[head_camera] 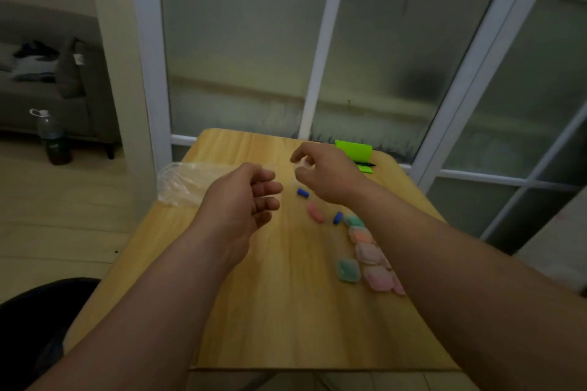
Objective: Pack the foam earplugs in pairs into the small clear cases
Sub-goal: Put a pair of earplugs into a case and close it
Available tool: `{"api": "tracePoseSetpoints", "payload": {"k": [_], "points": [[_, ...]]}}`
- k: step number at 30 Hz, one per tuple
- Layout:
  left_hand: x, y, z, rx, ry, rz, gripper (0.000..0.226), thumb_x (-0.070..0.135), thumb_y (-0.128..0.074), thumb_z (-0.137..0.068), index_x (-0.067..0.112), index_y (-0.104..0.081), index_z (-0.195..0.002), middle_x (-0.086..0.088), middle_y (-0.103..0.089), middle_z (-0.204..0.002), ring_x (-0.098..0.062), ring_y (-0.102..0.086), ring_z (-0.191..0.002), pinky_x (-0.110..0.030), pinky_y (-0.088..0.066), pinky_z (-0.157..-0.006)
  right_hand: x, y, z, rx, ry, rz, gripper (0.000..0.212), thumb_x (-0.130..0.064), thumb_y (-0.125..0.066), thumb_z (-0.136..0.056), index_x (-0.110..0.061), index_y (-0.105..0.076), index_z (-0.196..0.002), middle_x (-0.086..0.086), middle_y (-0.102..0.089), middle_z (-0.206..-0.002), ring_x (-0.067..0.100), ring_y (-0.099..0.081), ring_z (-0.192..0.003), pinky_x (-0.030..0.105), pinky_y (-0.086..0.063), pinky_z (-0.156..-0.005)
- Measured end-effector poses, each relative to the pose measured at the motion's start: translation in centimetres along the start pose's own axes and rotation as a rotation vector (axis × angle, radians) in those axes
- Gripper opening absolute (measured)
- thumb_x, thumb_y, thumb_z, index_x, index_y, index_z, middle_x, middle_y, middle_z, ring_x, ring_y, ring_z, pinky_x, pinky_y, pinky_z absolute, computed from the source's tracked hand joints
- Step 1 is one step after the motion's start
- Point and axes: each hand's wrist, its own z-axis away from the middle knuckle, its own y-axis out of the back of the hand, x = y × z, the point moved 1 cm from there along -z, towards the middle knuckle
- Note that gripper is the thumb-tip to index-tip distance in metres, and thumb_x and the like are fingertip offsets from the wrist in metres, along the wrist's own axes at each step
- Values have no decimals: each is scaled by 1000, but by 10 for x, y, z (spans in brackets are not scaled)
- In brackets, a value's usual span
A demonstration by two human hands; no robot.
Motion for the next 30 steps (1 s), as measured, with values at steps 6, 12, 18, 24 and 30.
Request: {"api": "tracePoseSetpoints", "payload": {"k": [6, 12, 18, 24, 30], "points": [[-17, -12, 28, -278, 133, -125, 35, 30, -53, -107, 3, -65, -125, -22, -76, -103, -26, -72, -82, -37, -62, -78, -20, 32, 102, 148, 20, -328, 13, -32, -69, -98, -36, -68, -111, -13, -68, -103, 5, -67, -83, 26, -56, -74], [-33, -11, 55, -449, 124, -104, 35, 21, -58, -106, -2, -64, -131, -27, -70, -123, -35, -72, -113, -47, -59, -100, -27, 34, 167, 57, -14, -488, 25, -25, -75, -97, -33, -66, -119, -18, -68, -103, 6, -67, -92, 25, -59, -74], [-39, -1, 71, -451, 103, -139, 32, 9, -66, -100, -4, -63, -129, -28, -71, -115, -32, -73, -104, -39, -63, -89, -23, 27, 187, 6, -11, -527, 30, -25, -78, -95, -35, -66, -121, -16, -69, -114, 5, -68, -105, 34, -62, -85], [-34, 3, 76, -430, 48, -202, 28, 8, -71, -96, 10, -71, -124, -26, -74, -115, -35, -74, -110, -38, -63, -92, -25, 29, 186, 1, -204, -674, 14, -40, -69, -99, -33, -71, -110, -12, -74, -103, -2, -67, -94, 29, -55, -84], [-37, 0, 77, -468, 39, -260, 28, 4, -72, -95, 12, -71, -121, -22, -76, -112, -30, -76, -107, -37, -62, -93, -27, 26, 181, -20, -277, -799, 17, -37, -73, -97, -22, -71, -104, -2, -79, -97, 14, -75, -95, 40, -59, -89]]}}
